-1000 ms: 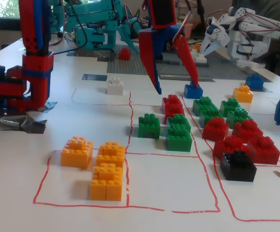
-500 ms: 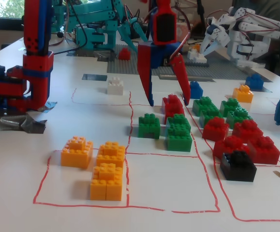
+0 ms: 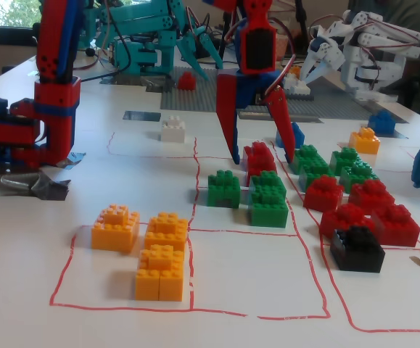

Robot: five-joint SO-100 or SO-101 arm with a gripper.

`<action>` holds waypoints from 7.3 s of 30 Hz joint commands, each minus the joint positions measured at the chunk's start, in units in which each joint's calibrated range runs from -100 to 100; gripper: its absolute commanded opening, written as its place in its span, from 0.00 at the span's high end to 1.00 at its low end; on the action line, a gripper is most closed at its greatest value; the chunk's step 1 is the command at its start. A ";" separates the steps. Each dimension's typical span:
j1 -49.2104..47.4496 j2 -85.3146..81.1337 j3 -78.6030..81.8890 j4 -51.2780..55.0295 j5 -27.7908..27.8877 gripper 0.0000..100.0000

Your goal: Grab the block and put it in the grey marker

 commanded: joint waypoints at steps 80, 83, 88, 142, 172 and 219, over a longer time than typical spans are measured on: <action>-13.98 -18.37 -8.72 16.37 3.37 1.00; -18.49 -19.53 -8.72 17.18 3.57 1.00; -24.09 -20.76 -7.36 17.99 4.64 1.00; -57.06 -4.76 -9.72 5.09 1.81 1.00; -53.33 5.31 -10.54 -2.05 -0.83 1.00; -53.23 4.24 -13.81 4.28 -1.95 0.66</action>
